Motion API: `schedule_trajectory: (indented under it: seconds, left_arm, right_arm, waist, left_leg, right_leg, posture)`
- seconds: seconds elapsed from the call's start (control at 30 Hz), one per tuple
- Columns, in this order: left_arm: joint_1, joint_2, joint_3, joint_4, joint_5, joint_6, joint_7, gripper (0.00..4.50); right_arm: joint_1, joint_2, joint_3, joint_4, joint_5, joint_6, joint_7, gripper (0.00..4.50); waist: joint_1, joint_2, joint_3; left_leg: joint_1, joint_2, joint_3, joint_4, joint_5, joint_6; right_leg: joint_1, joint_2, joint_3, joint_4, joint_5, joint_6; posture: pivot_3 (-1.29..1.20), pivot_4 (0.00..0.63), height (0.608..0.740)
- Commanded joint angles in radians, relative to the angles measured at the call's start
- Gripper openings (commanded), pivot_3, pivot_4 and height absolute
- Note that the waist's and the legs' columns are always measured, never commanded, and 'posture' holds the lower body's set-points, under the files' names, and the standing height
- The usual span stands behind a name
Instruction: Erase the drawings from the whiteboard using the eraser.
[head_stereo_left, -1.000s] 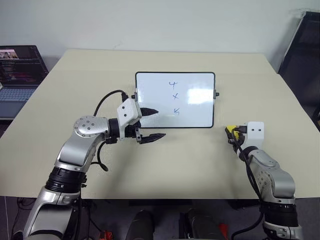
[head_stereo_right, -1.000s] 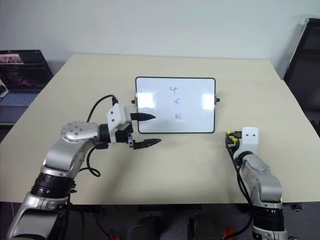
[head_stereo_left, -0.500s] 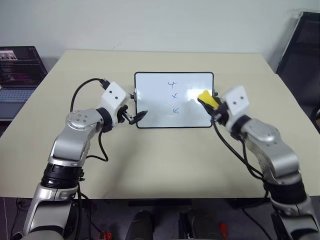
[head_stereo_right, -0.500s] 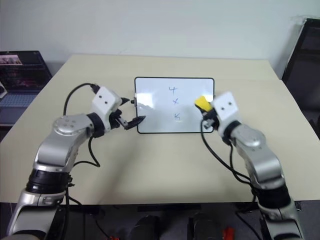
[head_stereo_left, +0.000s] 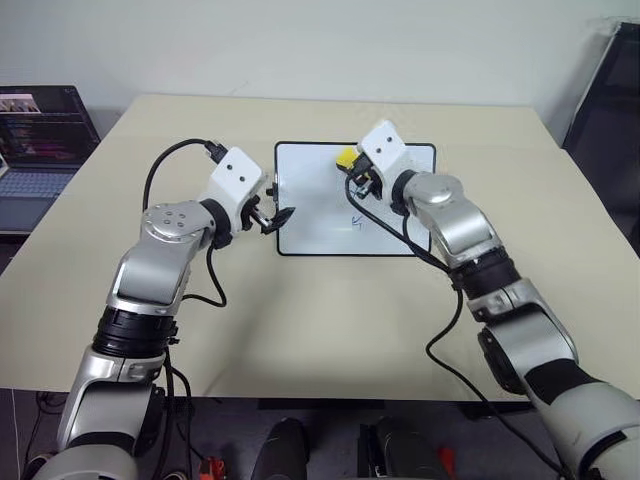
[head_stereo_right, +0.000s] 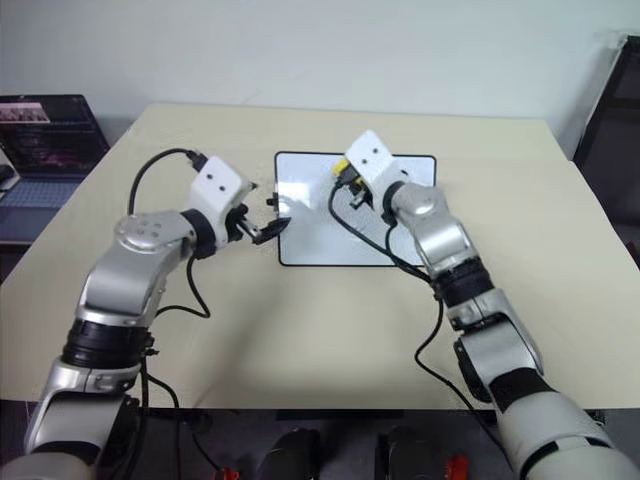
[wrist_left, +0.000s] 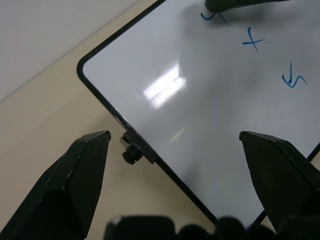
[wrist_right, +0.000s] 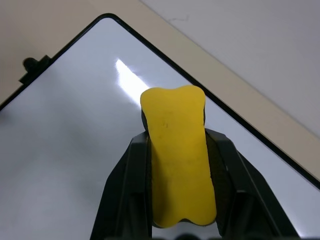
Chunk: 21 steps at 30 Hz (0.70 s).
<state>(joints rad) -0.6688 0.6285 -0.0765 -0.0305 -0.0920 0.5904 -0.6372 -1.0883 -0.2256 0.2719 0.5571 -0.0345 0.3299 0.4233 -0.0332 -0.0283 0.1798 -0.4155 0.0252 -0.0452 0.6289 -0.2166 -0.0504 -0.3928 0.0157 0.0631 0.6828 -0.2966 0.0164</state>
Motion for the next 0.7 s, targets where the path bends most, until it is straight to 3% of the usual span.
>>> schedule_trajectory:
  seconds: [0.03, 0.37, 0.7]
  left_arm:
    - [-0.012, -0.001, 0.012, -0.045, -0.003, 0.007, -0.001, 4.5]
    - [-0.015, -0.033, 0.039, -0.013, -0.035, -0.04, -0.012, 4.5]
    - [-0.012, -0.043, 0.052, 0.014, -0.061, -0.057, -0.024, 4.5]
  right_arm:
    - [-0.061, 0.014, 0.01, 0.089, -0.055, -0.111, -0.003, 1.11]
    - [-0.12, 0.043, -0.01, 0.309, -0.115, -0.192, -0.002, 1.1]
    - [-0.06, -0.051, -0.01, 0.296, -0.136, -0.156, 0.065, 1.1]
  waist:
    - [-0.001, 0.0, 0.0]
    - [-0.002, 0.0, 0.0]
    - [0.0, 0.0, 0.0]
  left_leg:
    - [0.0, 0.0, 0.0, 0.0, 0.0, 0.0]
    - [-0.001, 0.0, 0.001, 0.001, 0.0, 0.0]
    - [0.0, -0.001, 0.001, 0.009, 0.0, 0.0]
  right_leg:
    - [0.0, 0.0, 0.0, 0.0, 0.0, 0.0]
    - [-0.004, 0.0, 0.002, 0.008, 0.0, 0.0]
    - [-0.003, 0.0, 0.001, 0.015, 0.0, 0.0]
  posture:
    - [0.0, 0.15, 0.74]
    - [0.0, 0.15, 0.74]
    - [0.0, 0.15, 0.74]
